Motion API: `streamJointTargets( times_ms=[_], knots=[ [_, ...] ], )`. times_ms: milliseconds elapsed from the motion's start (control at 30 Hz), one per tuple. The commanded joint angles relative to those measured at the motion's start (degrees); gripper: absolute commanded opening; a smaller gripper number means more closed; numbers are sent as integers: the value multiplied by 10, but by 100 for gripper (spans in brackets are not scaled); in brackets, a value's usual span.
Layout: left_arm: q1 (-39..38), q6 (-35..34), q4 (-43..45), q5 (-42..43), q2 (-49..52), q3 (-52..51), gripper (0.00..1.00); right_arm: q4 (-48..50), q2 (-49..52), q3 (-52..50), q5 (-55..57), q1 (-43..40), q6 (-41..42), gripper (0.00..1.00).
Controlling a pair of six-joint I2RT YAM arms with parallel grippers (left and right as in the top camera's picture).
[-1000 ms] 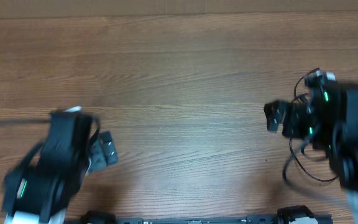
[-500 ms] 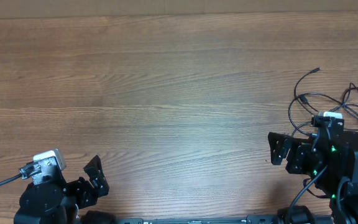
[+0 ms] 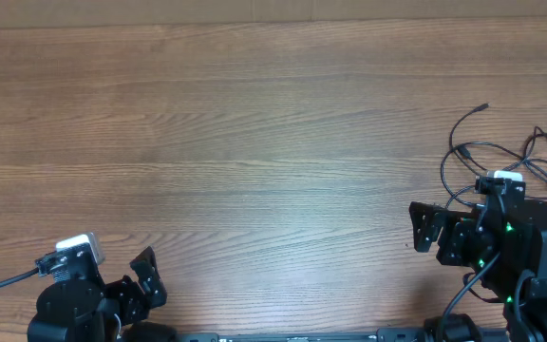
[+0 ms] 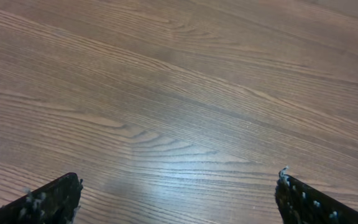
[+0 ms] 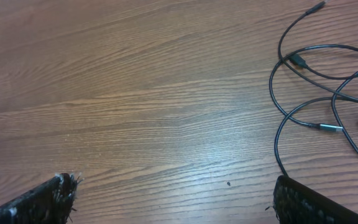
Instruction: Untangle cables
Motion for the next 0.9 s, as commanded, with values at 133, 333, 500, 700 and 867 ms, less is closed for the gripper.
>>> streamJointTargets(
  times_ms=[133, 333, 500, 700, 867],
  knots=[
    [-1, -6, -1, 4, -4, -3, 100, 7, -7, -5, 12, 0, -2, 100],
    [-1, -6, -1, 4, -4, -3, 100, 150, -83, -72, 29, -11, -37, 100],
    [-1, -6, -1, 4, -4, -3, 100, 314, -178, -199, 29, -14, -42, 100],
    [-1, -6, -1, 4, -4, -3, 100, 523, -264, -350, 28, -23, -48, 100],
    [-1, -6, -1, 4, -4, -3, 100, 676, -326, -458, 27, -39, -48, 100]
  ],
)
